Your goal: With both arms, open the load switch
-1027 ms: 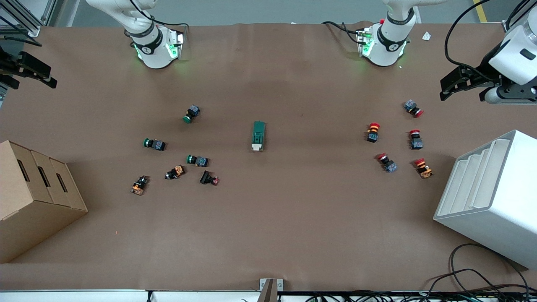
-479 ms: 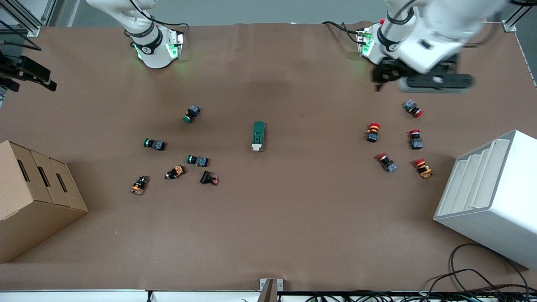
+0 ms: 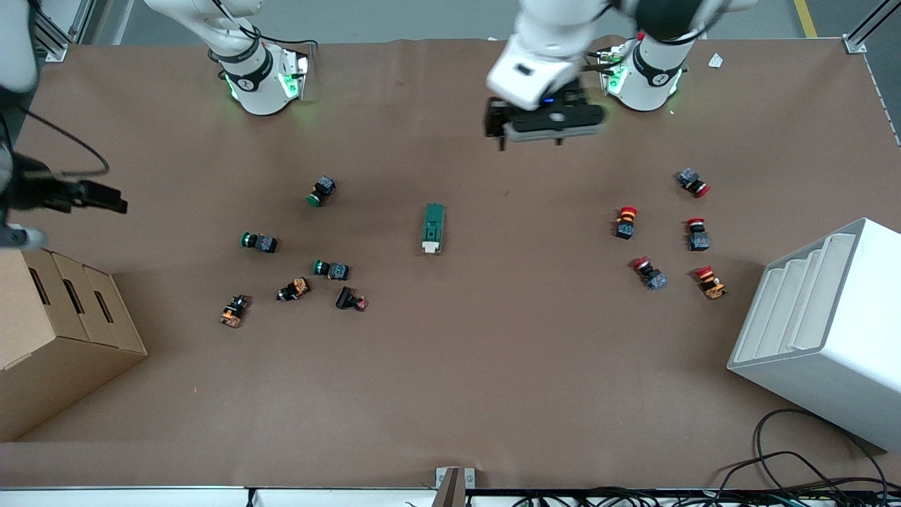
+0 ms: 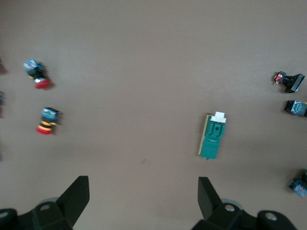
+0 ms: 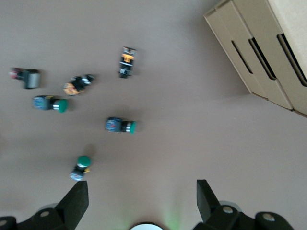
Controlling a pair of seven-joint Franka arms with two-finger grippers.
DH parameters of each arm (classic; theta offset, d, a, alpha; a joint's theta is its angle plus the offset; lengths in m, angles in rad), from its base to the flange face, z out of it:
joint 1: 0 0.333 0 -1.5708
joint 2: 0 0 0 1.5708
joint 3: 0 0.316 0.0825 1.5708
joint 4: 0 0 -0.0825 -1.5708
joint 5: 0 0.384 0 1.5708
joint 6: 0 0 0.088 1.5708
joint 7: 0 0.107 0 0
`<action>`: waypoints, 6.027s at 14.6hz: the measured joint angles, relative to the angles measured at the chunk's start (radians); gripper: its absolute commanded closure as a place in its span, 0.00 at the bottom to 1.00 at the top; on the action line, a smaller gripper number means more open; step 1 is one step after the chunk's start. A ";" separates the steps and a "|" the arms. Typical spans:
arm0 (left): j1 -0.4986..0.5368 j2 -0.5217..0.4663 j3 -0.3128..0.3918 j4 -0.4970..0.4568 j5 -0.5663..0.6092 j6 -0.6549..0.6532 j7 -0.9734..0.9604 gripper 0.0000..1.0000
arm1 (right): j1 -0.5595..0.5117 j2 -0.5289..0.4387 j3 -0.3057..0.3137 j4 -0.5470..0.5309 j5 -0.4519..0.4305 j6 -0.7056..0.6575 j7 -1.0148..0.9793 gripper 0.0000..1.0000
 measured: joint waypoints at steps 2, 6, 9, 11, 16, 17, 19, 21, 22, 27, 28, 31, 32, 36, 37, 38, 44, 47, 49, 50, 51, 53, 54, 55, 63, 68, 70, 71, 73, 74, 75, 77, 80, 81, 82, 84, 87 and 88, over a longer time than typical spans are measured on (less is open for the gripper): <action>-0.105 0.072 -0.001 -0.012 0.102 0.057 -0.179 0.01 | -0.008 0.048 -0.001 0.006 -0.006 0.017 0.004 0.00; -0.281 0.230 -0.002 -0.016 0.361 0.127 -0.513 0.01 | 0.022 0.054 0.014 0.019 -0.001 0.011 0.246 0.00; -0.385 0.348 -0.002 -0.019 0.564 0.136 -0.730 0.01 | 0.144 0.080 0.024 0.003 -0.001 -0.005 0.585 0.00; -0.448 0.429 -0.002 -0.021 0.705 0.137 -0.862 0.01 | 0.214 0.121 0.028 -0.011 0.004 -0.001 0.791 0.00; -0.553 0.613 0.004 -0.062 1.094 0.136 -1.209 0.02 | 0.348 0.258 0.030 -0.014 0.136 0.098 1.267 0.00; -0.558 0.633 0.005 -0.088 1.174 0.135 -1.271 0.02 | 0.370 0.283 0.030 -0.013 0.152 0.124 1.343 0.00; -0.558 0.655 0.008 -0.147 1.312 0.135 -1.367 0.01 | 0.433 0.340 0.032 -0.007 0.165 0.180 1.509 0.00; -0.558 0.671 0.014 -0.191 1.423 0.130 -1.436 0.01 | 0.523 0.405 0.034 0.004 0.167 0.246 1.657 0.00; -0.559 0.681 0.019 -0.203 1.468 0.121 -1.451 0.01 | 0.568 0.436 0.035 0.010 0.174 0.284 1.713 0.00; -0.611 0.746 0.108 -0.214 1.648 0.067 -1.533 0.01 | 0.665 0.523 0.033 0.025 0.265 0.446 1.852 0.00; -0.633 0.753 0.138 -0.213 1.662 0.066 -1.547 0.01 | 0.670 0.533 0.033 0.026 0.268 0.464 1.869 0.00; -0.684 0.757 0.196 -0.210 1.676 0.063 -1.568 0.01 | 0.694 0.561 0.033 0.027 0.275 0.497 1.888 0.00; -0.688 0.757 0.199 -0.208 1.682 0.062 -1.577 0.01 | 0.703 0.568 0.033 0.028 0.276 0.499 1.889 0.00; -0.689 0.758 0.201 -0.208 1.708 0.062 -1.582 0.01 | 0.734 0.575 0.033 0.030 0.294 0.502 1.895 0.00; -0.689 0.759 0.203 -0.208 1.715 0.062 -1.583 0.01 | 0.738 0.575 0.032 0.031 0.296 0.504 1.900 0.00; -0.689 0.760 0.203 -0.208 1.718 0.062 -1.583 0.01 | 0.739 0.575 0.032 0.033 0.298 0.503 1.901 0.00; -0.689 0.765 0.203 -0.208 1.720 0.062 -1.584 0.01 | 0.737 0.573 0.036 0.108 0.305 0.354 1.901 0.00; -0.689 0.765 0.204 -0.208 1.721 0.062 -1.584 0.01 | 0.738 0.572 0.042 0.147 0.313 0.274 1.899 0.00; -0.689 0.765 0.204 -0.208 1.722 0.062 -1.584 0.01 | 0.737 0.572 0.043 0.149 0.314 0.246 1.886 0.00; -0.689 0.766 0.205 -0.208 1.728 0.062 -1.584 0.01 | 0.738 0.572 0.043 0.149 0.314 0.226 1.881 0.00; -0.689 0.766 0.208 -0.208 1.740 0.062 -1.584 0.01 | 0.738 0.572 0.044 0.149 0.314 0.205 1.876 0.00; -0.689 0.772 0.211 -0.209 1.756 0.061 -1.597 0.01 | 0.738 0.572 0.053 0.149 0.315 0.180 1.868 0.00; -0.689 0.772 0.211 -0.209 1.760 0.059 -1.601 0.01 | 0.738 0.572 0.060 0.147 0.315 0.176 1.868 0.00; -0.690 0.772 0.211 -0.209 1.760 0.058 -1.602 0.00 | 0.741 0.573 0.066 0.144 0.315 0.175 1.868 0.00; -0.690 0.773 0.211 -0.209 1.761 0.058 -1.607 0.00 | 0.778 0.592 0.071 0.111 0.315 0.209 1.868 0.00; -0.690 0.773 0.211 -0.210 1.761 0.058 -1.607 0.00 | 0.788 0.593 0.070 0.097 0.314 0.231 1.865 0.00; -0.690 0.773 0.211 -0.210 1.761 0.058 -1.607 0.00 | 0.785 0.590 0.064 0.104 0.312 0.192 1.827 0.00; -0.690 0.773 0.211 -0.209 1.762 0.058 -1.607 0.00 | 0.777 0.582 0.059 0.108 0.308 0.161 1.789 0.00; -0.690 0.773 0.211 -0.209 1.762 0.058 -1.607 0.00 | 0.728 0.546 0.050 0.118 0.285 0.095 1.686 0.00; -0.690 0.773 0.212 -0.209 1.762 0.058 -1.607 0.00 | 0.690 0.517 0.048 0.122 0.258 0.062 1.616 0.00; -0.690 0.773 0.212 -0.209 1.762 0.058 -1.607 0.00 | 0.650 0.484 0.048 0.124 0.222 0.037 1.538 0.00; -0.689 0.773 0.213 -0.206 1.762 0.057 -1.600 0.00 | 0.578 0.416 0.047 0.125 0.142 0.016 1.369 0.00; -0.686 0.769 0.213 -0.189 1.751 0.059 -1.572 0.00 | 0.468 0.333 0.043 0.125 0.084 0.012 1.081 0.00; -0.684 0.764 0.213 -0.182 1.741 0.066 -1.564 0.00 | 0.421 0.310 0.042 0.125 0.076 0.012 0.969 0.00; -0.681 0.757 0.212 -0.175 1.735 0.081 -1.557 0.00 | 0.365 0.287 0.040 0.125 0.063 0.012 0.842 0.00; -0.670 0.736 0.210 -0.165 1.701 0.109 -1.525 0.00 | 0.261 0.252 0.039 0.124 0.028 0.022 0.600 0.00; -0.641 0.708 0.171 -0.117 1.570 0.123 -1.411 0.01 | 0.159 0.218 0.040 0.123 -0.014 0.078 0.326 0.00; -0.625 0.702 0.145 -0.089 1.512 0.124 -1.367 0.01 | 0.131 0.209 0.040 0.123 -0.018 0.098 0.259 0.00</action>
